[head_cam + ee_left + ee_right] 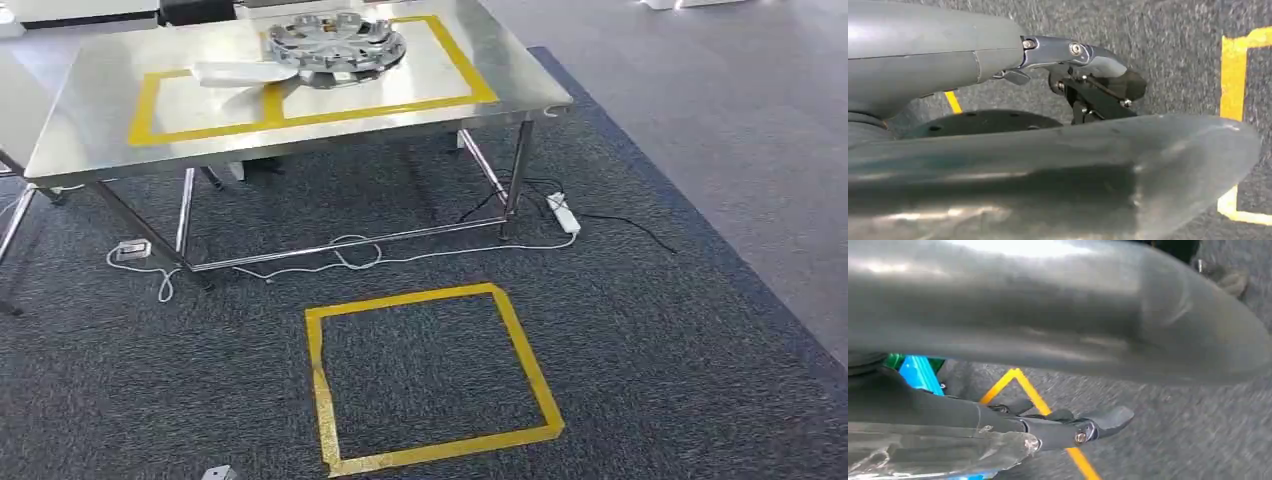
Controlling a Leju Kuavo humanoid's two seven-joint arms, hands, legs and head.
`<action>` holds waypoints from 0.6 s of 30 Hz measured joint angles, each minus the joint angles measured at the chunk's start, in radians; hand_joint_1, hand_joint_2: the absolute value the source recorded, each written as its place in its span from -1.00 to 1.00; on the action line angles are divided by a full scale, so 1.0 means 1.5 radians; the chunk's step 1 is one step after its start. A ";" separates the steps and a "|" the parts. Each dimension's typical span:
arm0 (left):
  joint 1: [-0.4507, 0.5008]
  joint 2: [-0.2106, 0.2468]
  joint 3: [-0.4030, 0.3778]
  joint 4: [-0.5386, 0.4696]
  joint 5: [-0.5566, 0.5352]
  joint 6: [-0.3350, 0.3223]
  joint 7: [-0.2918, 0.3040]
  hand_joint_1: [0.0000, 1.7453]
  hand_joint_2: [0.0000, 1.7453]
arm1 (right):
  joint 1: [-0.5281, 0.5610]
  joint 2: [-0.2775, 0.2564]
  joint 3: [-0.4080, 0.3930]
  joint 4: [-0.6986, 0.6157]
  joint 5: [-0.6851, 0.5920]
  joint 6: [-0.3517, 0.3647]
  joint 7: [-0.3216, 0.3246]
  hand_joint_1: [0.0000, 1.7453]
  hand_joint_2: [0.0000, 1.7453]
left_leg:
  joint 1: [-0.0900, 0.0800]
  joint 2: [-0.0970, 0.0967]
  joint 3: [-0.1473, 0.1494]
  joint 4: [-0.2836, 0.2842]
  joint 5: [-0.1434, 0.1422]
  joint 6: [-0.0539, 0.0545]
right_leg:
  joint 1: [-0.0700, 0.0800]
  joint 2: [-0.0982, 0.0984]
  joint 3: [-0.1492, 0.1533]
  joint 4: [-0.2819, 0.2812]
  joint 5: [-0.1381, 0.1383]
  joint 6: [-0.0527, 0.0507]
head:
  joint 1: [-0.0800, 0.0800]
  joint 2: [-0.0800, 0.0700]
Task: Take the parts from the cabinet and place them on the table.
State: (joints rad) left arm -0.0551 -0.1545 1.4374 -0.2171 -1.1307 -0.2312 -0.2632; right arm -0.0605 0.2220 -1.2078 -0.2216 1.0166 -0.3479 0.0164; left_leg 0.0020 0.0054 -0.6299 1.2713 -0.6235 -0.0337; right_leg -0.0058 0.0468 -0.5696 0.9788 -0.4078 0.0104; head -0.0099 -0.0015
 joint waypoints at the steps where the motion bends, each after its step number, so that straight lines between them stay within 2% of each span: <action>1: 0.000 -0.001 0.002 0.000 0.000 -0.001 0.000 -1.00 -1.00 | 0.000 0.000 -0.002 0.000 0.000 -0.001 0.001 -1.00 -1.00 | 0.000 -0.001 0.016 -0.034 0.028 0.002 | 0.000 0.012 -0.002 0.001 0.003 0.002 | 0.000 0.000; 2: -0.001 -0.001 0.004 0.000 0.000 0.000 0.000 -1.00 -1.00 | 0.000 0.000 -0.002 0.000 0.000 -0.001 0.002 -1.00 -1.00 | 0.001 -0.006 0.043 -0.090 0.061 0.004 | -0.001 0.022 -0.004 0.002 0.005 0.005 | 0.000 0.000; 3: -0.001 -0.001 0.005 0.000 0.003 0.005 0.000 -1.00 -1.00 | -0.001 0.001 -0.003 0.000 0.000 -0.001 0.002 -1.00 -1.00 | 0.003 -0.020 0.073 -0.149 0.089 0.005 | -0.002 0.031 -0.004 0.002 0.007 0.007 | 0.000 0.000; 4: -0.001 -0.001 0.009 0.000 0.010 0.012 -0.002 -1.00 -1.00 | -0.002 0.002 -0.003 0.000 0.000 0.000 0.002 -1.00 -1.00 | 0.006 -0.060 0.096 -0.193 0.100 0.005 | -0.001 0.038 -0.007 0.002 0.009 0.011 | 0.000 0.000; 5: -0.003 -0.003 0.012 0.000 0.016 0.017 -0.003 -1.00 -1.00 | -0.005 0.002 -0.004 0.000 0.000 0.000 0.001 -1.00 -1.00 | 0.010 -0.076 0.099 -0.213 0.094 0.008 | 0.003 0.047 -0.014 0.011 0.009 0.013 | 0.000 0.000; 6: -0.004 -0.003 0.015 0.000 0.017 0.025 -0.004 -1.00 -1.00 | -0.005 0.002 -0.007 0.000 -0.001 -0.002 -0.001 -1.00 -1.00 | 0.008 -0.068 0.095 -0.206 0.095 0.010 | 0.001 0.054 -0.019 0.008 0.014 0.018 | 0.001 0.000; 7: -0.005 -0.004 0.015 0.000 0.013 0.034 -0.002 -1.00 -1.00 | -0.003 0.002 -0.009 0.000 -0.001 -0.008 -0.004 -1.00 -1.00 | 0.004 -0.061 0.093 -0.203 0.094 0.016 | -0.001 0.062 -0.022 0.006 0.016 0.023 | -0.002 0.000; 8: -0.006 -0.004 0.015 0.000 0.011 0.040 -0.001 -1.00 -1.00 | -0.001 0.002 -0.011 0.000 -0.001 -0.016 -0.008 -1.00 -1.00 | 0.004 -0.053 0.094 -0.203 0.097 0.021 | -0.003 0.071 -0.028 0.004 0.020 0.028 | 0.000 0.000; 9: -0.008 -0.004 0.015 0.000 0.011 0.044 0.000 -1.00 -1.00 | 0.000 0.002 -0.013 0.000 -0.002 -0.021 -0.010 -1.00 -1.00 | 0.007 -0.040 0.093 -0.207 0.102 0.029 | -0.003 0.060 -0.029 0.008 0.019 0.029 | -0.002 0.000; 10: -0.009 -0.004 0.015 -0.001 0.009 0.045 0.001 -1.00 -1.00 | 0.000 0.002 -0.013 0.000 -0.002 -0.025 -0.012 -1.00 -1.00 | 0.006 -0.033 0.092 -0.207 0.103 0.032 | 0.000 0.016 -0.036 0.025 0.002 0.030 | 0.002 0.000; 11: -0.008 -0.004 0.016 -0.001 0.009 0.046 0.002 -1.00 -1.00 | -0.001 0.002 -0.013 0.000 -0.002 -0.026 -0.013 -1.00 -1.00 | 0.004 -0.023 0.091 -0.207 0.103 0.035 | -0.001 -0.008 -0.053 0.065 -0.028 0.033 | 0.008 0.000; 12: -0.005 -0.005 0.016 -0.001 0.008 0.048 0.003 -1.00 -1.00 | -0.004 0.002 -0.013 0.000 -0.002 -0.027 -0.014 -1.00 -1.00 | 0.003 -0.011 0.090 -0.206 0.104 0.036 | -0.001 -0.020 -0.080 0.126 -0.062 0.037 | 0.008 0.000; 13: -0.003 -0.005 0.016 -0.001 0.007 0.051 0.004 -1.00 -1.00 | -0.005 0.002 -0.013 0.000 -0.003 -0.028 -0.015 -1.00 -1.00 | 0.002 0.002 0.089 -0.206 0.104 0.036 | -0.001 -0.024 -0.105 0.187 -0.089 0.038 | 0.008 0.000; 14: -0.002 -0.006 0.016 -0.001 0.006 0.055 0.006 -1.00 -1.00 | -0.004 0.002 -0.013 0.000 -0.003 -0.028 -0.017 -1.00 -1.00 | 0.002 0.014 0.088 -0.206 0.104 0.036 | -0.002 -0.026 -0.120 0.228 -0.104 0.040 | 0.008 0.000; 15: -0.003 -0.006 0.016 -0.001 0.005 0.057 0.007 -1.00 -1.00 | -0.003 0.002 -0.013 0.000 -0.003 -0.029 -0.017 -1.00 -1.00 | 0.001 0.024 0.088 -0.206 0.104 0.036 | -0.002 -0.026 -0.118 0.231 -0.100 0.040 | 0.008 0.000; 16: -0.004 -0.006 0.016 -0.001 0.004 0.061 0.009 -1.00 -1.00 | -0.002 0.002 -0.014 0.000 -0.003 -0.029 -0.018 -1.00 -1.00 | 0.001 0.033 0.089 -0.206 0.104 0.035 | -0.002 -0.027 -0.097 0.206 -0.085 0.040 | 0.008 0.000; 17: -0.005 -0.006 0.016 -0.001 0.001 0.063 0.009 -1.00 -1.00 | -0.001 0.002 -0.014 0.000 -0.003 -0.030 -0.018 -1.00 -1.00 | 0.001 0.042 0.090 -0.206 0.103 0.034 | -0.002 -0.031 -0.062 0.146 -0.058 0.038 | 0.008 0.000; 18: -0.006 -0.007 0.016 -0.001 -0.001 0.064 0.009 -1.00 -1.00 | -0.002 0.002 -0.014 0.000 -0.002 -0.032 -0.018 -1.00 -1.00 | 0.001 0.049 0.092 -0.206 0.102 0.033 | -0.001 -0.043 -0.021 0.076 -0.033 0.036 | 0.008 0.000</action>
State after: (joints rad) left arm -0.0645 -0.1652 1.4618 -0.2178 -1.1318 -0.1358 -0.2499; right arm -0.0629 0.2247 -1.2287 -0.2216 1.0140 -0.3960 -0.0099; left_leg 0.0037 0.0788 -0.4914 0.9626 -0.4710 0.0151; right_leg -0.0079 -0.0182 -0.6013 1.0931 -0.4574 0.0643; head 0.0027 -0.0015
